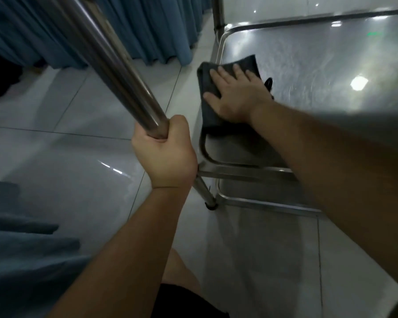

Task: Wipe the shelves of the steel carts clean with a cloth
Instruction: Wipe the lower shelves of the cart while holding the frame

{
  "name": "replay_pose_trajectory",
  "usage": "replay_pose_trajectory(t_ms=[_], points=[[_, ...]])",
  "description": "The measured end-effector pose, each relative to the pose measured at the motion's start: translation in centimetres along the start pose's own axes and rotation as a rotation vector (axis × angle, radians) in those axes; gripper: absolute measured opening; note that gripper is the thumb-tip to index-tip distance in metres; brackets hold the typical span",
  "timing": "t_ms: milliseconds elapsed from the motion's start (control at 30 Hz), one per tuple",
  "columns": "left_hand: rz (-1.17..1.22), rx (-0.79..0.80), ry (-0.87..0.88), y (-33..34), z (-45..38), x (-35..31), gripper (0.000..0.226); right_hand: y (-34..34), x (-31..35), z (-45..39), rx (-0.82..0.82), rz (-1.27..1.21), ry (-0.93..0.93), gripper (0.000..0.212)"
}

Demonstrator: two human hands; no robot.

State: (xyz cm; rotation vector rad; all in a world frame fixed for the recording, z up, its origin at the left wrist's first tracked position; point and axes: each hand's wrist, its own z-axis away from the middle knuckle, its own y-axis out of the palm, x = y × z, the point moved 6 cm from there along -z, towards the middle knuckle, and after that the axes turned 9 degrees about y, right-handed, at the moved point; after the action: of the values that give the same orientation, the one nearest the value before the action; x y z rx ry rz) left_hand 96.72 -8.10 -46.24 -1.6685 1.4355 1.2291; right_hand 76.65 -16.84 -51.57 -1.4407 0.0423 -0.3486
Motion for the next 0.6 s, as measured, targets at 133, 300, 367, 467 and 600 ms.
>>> replay_pose_trajectory(t_ms=[133, 300, 367, 467, 600], points=[[-0.017, 0.0, 0.009, -0.1, -0.1, 0.1, 0.025, 2.0, 1.4, 7.7, 0.029, 0.018, -0.185, 0.079], [-0.059, 0.031, -0.016, -0.2, 0.3, -0.2, 0.023, 2.9, -2.6, 15.0, 0.032, -0.019, -0.269, 0.073], [-0.069, 0.042, -0.047, -0.3, 0.4, -0.1, 0.027, 2.1, -6.6, 15.0, 0.003, 0.013, -0.159, 0.078], [-0.067, 0.047, -0.069, -0.3, 0.6, 0.0, 0.027, 0.7, -13.2, 12.8, -0.091, 0.076, 0.092, 0.085], [-0.063, 0.028, -0.058, -0.2, 0.6, 0.2, 0.018, -0.4, -15.2, 6.3, -0.11, -0.037, 0.42, 0.083]])
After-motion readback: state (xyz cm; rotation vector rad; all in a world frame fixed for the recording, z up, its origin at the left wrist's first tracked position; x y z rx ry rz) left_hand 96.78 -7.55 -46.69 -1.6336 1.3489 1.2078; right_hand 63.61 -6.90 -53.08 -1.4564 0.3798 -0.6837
